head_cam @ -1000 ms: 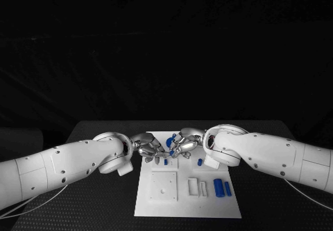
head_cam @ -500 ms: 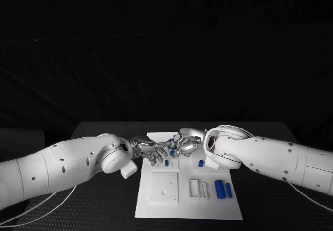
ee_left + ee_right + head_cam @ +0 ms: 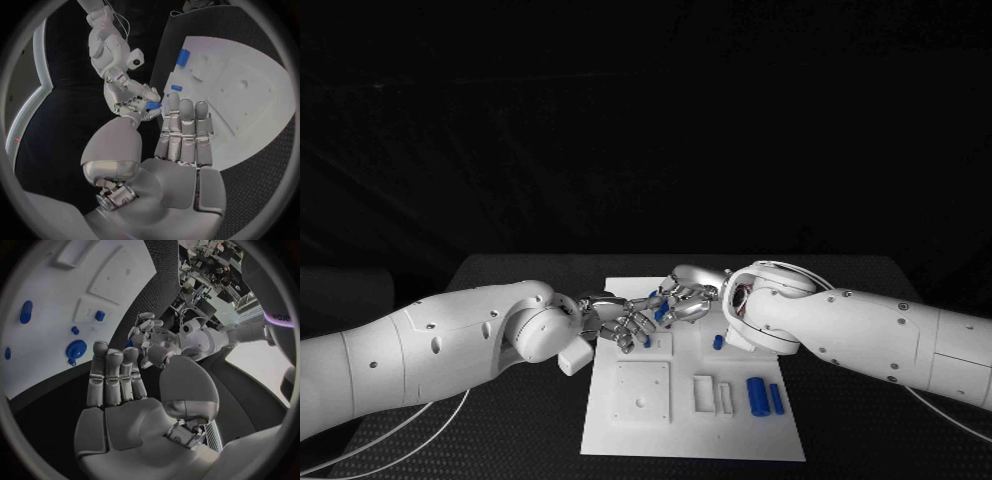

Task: Assemble the parts on the task board

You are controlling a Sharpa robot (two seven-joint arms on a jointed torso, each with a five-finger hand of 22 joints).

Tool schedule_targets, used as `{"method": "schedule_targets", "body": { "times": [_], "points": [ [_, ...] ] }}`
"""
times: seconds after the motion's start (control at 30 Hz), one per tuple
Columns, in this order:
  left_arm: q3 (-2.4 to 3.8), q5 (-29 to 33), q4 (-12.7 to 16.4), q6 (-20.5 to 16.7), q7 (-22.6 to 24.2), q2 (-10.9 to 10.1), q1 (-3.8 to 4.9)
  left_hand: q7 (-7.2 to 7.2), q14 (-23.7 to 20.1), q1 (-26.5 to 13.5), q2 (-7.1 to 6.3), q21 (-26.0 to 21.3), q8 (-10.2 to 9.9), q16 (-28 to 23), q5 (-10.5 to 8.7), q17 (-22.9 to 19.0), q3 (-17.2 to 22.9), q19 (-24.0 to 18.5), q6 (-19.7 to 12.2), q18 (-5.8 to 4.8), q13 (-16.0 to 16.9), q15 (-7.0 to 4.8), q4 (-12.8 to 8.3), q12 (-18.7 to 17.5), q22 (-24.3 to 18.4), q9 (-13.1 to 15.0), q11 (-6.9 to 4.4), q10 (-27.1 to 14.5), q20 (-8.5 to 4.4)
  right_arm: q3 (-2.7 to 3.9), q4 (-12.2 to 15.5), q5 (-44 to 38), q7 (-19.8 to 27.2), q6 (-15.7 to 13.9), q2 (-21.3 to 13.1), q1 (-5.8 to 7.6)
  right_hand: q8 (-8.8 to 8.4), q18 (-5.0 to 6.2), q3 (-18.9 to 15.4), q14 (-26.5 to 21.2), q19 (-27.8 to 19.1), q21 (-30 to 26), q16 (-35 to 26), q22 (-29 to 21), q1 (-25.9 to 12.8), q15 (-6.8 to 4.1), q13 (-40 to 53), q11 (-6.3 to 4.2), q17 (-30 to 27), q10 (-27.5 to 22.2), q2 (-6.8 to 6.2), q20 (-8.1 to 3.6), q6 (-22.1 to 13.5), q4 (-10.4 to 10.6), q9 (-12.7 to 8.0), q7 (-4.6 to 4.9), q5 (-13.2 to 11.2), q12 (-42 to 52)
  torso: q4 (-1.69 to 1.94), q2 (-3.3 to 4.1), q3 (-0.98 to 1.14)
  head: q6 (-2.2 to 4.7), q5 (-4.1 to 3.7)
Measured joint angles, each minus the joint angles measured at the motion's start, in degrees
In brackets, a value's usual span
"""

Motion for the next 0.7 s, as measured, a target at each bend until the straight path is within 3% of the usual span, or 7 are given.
{"method": "schedule_targets", "body": {
  "times": [0.13,0.3,0.5,0.7],
  "points": [
    [0.0,0.4,0.1,0.0,-0.4,0.1,0.0,0.0,0.0,0.9,-2.34,0.0,0.1,0.2,0.0,0.1,0.0,0.5,0.0,0.0,0.3,0.0,0.0,0.5,0.2,0.5,0.0,0.0,-0.12,0.0,0.0,-0.9,0.0,-0.3,0.0,0.0,-0.04,0.0,0.1,0.0,0.0,0.0,0.0,0.0,0.0,0.01,0.0,-0.21,0.0,0.2,0.0,0.0,0.0,0.1,0.0,-0.01,0.0,0.0,0.0,0.03,-0.03,0.03,-0.09],
    [0.0,0.8,0.2,0.0,-0.6,0.4,0.0,-0.01,0.2,0.3,-3.7,0.0,0.3,0.8,0.0,0.1,1.5,0.9,0.0,-0.01,0.6,-0.15,0.0,0.9,0.2,1.1,0.0,0.0,-0.31,0.0,0.0,-1.7,0.0,-0.4,0.2,0.0,-0.06,0.0,0.1,0.0,0.0,0.0,0.0,0.0,0.0,0.03,0.0,-0.21,0.0,0.2,-0.01,0.0,0.0,0.1,0.0,-0.01,0.0,0.0,0.02,0.04,-0.05,0.05,-0.17],
    [0.0,0.8,0.2,-0.2,-0.8,0.8,-0.01,-0.21,0.3,0.3,-3.68,0.0,0.6,0.8,0.0,0.2,2.2,1.0,0.2,0.0,0.8,-0.09,-0.2,1.2,0.3,1.6,0.0,0.0,-0.23,0.0,0.4,-2.1,0.0,-0.5,0.3,0.0,-0.14,0.0,0.2,0.0,0.0,0.0,0.0,0.0,0.0,0.04,0.0,-0.21,0.0,0.2,-0.01,0.0,0.0,-0.1,0.0,0.0,0.0,0.0,0.04,0.04,-0.05,0.03,-0.1],
    [0.0,0.8,0.1,-0.5,-0.9,1.0,-0.01,-0.21,0.3,2.3,-1.65,0.0,0.8,1.1,0.0,0.2,2.3,1.0,0.2,0.0,1.0,-0.08,-0.2,1.7,0.3,2.1,-0.2,0.2,-0.23,0.0,0.9,-2.3,0.0,-0.6,0.3,0.0,0.04,0.0,0.2,0.1,0.0,0.0,0.0,0.0,0.0,0.12,0.0,-0.21,0.0,0.2,-0.01,0.0,0.0,-0.1,0.0,0.0,0.0,0.0,0.04,0.04,-0.03,-0.06,0.02]
  ]
}}
